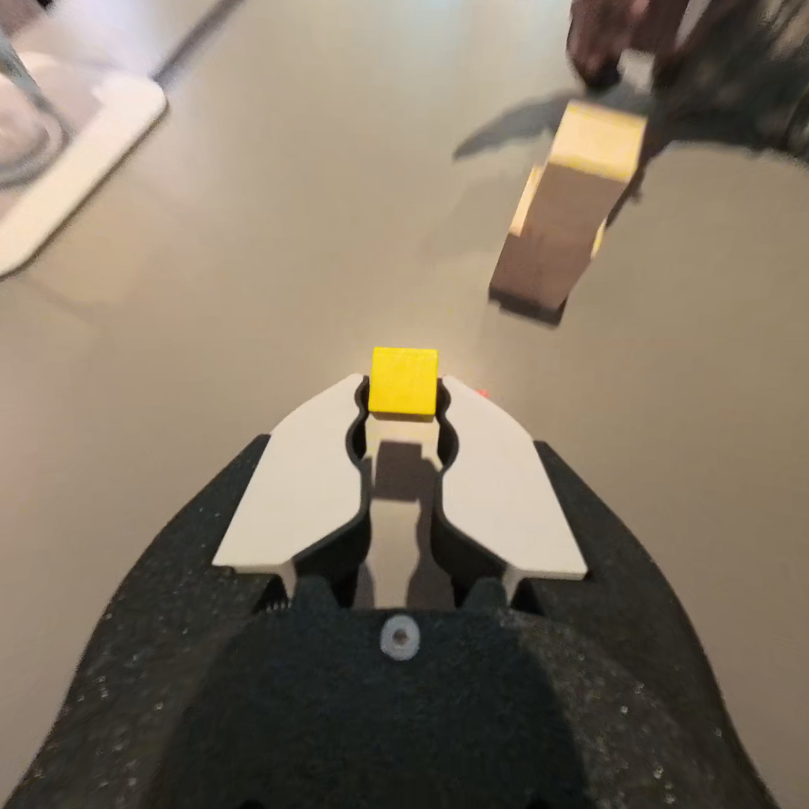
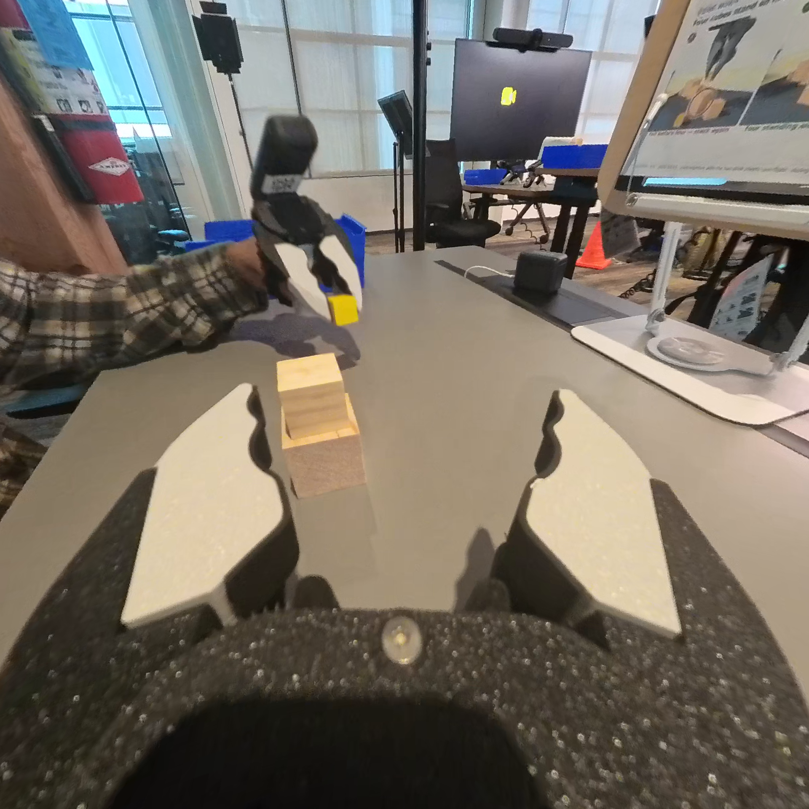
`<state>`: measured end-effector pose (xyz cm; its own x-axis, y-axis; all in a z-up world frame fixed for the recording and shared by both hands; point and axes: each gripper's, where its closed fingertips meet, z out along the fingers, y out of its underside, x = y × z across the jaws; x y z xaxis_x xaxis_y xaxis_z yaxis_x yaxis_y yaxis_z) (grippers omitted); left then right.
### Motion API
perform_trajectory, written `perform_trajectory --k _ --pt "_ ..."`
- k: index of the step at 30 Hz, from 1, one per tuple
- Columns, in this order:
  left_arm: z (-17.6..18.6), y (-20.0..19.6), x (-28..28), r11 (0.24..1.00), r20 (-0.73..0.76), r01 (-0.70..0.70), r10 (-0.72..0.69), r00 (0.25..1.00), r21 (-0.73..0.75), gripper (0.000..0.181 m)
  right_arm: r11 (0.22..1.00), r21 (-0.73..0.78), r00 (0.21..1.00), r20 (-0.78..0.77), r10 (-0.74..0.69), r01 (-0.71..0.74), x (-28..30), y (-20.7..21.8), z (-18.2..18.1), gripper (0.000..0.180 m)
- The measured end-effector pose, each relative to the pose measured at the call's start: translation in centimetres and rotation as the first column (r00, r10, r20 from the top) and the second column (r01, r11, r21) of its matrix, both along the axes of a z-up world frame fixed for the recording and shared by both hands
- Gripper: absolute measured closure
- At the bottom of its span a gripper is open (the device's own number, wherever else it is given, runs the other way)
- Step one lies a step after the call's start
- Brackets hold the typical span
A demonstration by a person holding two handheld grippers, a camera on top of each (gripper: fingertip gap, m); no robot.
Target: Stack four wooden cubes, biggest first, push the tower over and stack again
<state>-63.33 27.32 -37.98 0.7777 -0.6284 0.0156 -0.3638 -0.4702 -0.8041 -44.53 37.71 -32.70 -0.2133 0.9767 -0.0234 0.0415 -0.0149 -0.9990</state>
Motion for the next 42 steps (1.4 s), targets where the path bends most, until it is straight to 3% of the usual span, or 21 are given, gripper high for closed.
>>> perform_trajectory --k 1,5,11,19,42 --pt "1.5 0.1 1.1 1.000 0.016 0.001 -0.001 1.000 0.012 0.152 1.000 -0.003 1.000 -0.004 -0.004 0.004 0.1 0.1 0.1 0.061" --pt "5.4 1.0 6.6 0.998 -0.044 0.062 -0.061 0.997 0.019 0.152 1.000 -0.009 1.000 0.005 -0.010 0.010 0.2 0.4 -0.2 0.062" --pt "4.9 2.1 12.9 0.977 -0.083 0.204 -0.209 0.974 -0.066 0.152 1.000 -0.012 1.000 0.016 -0.005 0.005 0.3 0.2 -0.4 0.062" --pt "2.9 3.1 13.8 0.967 -0.086 0.220 -0.232 0.969 -0.126 0.152 1.000 -0.009 1.000 0.007 -0.005 0.005 0.7 0.4 -0.1 0.063" --pt "2.4 3.3 14.6 0.963 -0.109 0.244 -0.256 0.961 -0.112 0.152 1.000 -0.015 1.000 0.012 -0.001 0.001 0.7 0.4 -0.3 0.064"
